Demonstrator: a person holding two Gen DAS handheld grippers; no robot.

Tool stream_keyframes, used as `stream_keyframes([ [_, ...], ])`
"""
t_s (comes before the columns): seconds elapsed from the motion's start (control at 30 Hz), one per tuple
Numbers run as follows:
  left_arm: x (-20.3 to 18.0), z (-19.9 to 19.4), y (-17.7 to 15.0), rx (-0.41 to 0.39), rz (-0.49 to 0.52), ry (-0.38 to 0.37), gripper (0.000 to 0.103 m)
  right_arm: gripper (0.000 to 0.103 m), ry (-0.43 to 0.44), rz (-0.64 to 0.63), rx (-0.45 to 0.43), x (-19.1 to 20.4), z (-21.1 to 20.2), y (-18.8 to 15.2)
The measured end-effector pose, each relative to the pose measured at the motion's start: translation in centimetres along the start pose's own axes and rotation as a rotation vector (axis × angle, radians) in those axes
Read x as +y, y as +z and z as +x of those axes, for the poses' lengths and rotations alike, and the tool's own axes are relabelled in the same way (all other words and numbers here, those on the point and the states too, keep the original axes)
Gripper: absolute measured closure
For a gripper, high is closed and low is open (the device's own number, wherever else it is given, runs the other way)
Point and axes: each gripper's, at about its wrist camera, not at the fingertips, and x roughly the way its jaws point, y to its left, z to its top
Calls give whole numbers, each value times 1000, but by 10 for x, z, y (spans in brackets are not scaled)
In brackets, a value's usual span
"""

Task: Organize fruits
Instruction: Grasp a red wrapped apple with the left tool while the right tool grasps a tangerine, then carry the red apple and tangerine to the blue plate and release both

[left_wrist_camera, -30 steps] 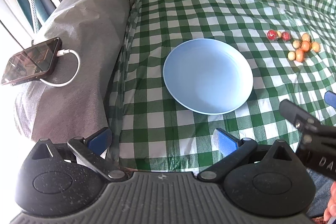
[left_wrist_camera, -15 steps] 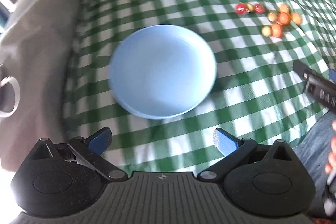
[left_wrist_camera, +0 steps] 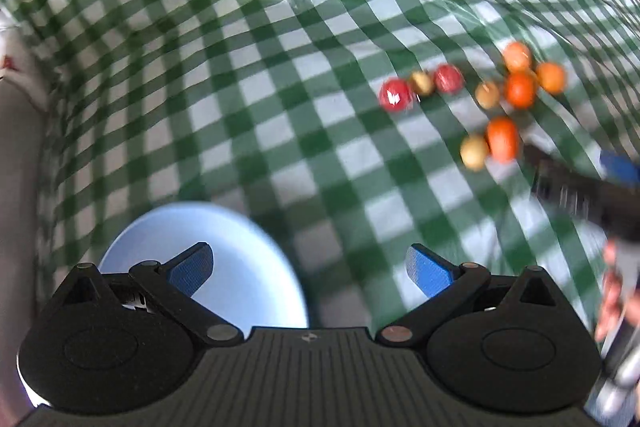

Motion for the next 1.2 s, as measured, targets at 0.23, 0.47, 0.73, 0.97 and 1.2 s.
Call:
stream_keyframes([
  [0.23,-15,68,59,34,-44,-80,0,1,43,-126,-18,22,30,-18],
  [0.47,-34,102,98,51,9,-102,0,1,24,-207,-42,34,39,-24],
  [0.73,-49,103,115,51,86,-152,66,40,118,-221,-79,35,34,-21],
  [0.97,-30,66,100,-21,104,-121,67,66,71,-108,-130,19,31,-14],
  [1.2,22,-15,21,-21,20,-126,66,66,-19,-49,-192,-2,3,-8],
])
